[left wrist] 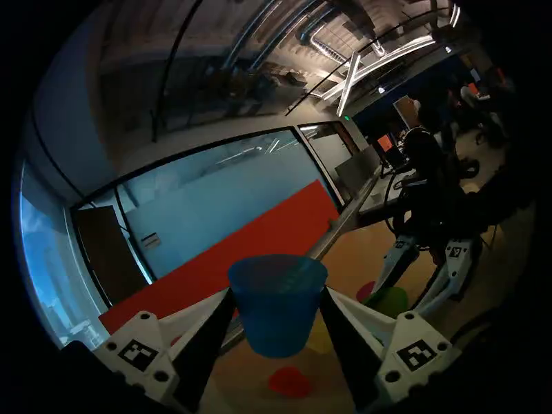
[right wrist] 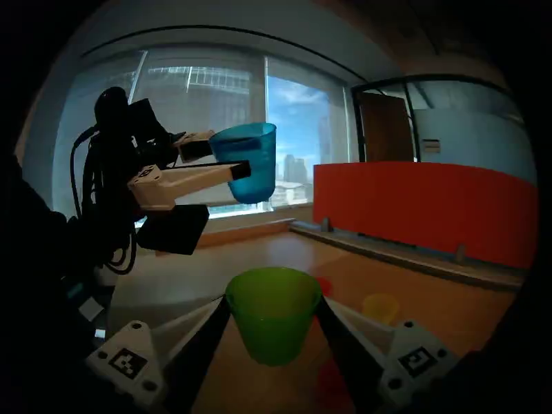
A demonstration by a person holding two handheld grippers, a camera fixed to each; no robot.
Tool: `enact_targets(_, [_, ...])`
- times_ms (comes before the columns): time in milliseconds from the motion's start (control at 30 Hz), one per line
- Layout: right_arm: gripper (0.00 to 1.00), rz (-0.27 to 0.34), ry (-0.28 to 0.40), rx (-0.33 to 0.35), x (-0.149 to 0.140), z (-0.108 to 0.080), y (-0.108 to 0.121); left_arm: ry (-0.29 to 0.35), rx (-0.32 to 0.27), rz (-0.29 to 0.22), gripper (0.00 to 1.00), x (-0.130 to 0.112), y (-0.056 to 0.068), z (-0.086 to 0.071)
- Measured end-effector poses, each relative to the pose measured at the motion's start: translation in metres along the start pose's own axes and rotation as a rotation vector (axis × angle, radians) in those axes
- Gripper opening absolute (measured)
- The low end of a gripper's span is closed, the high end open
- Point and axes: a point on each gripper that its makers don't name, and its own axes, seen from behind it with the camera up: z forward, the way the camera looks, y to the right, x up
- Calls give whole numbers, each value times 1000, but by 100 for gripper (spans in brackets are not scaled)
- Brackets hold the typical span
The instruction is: Pour water
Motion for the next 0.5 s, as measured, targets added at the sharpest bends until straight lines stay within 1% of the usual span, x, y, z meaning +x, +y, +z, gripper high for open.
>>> enact_targets(200, [90, -5, -3, 16, 1, 5, -6, 1, 3, 35, 83, 4, -1, 1])
enact_targets(500, [90, -16, -4, 38, 4, 11, -14, 8, -5, 84, 83, 10, 2, 3])
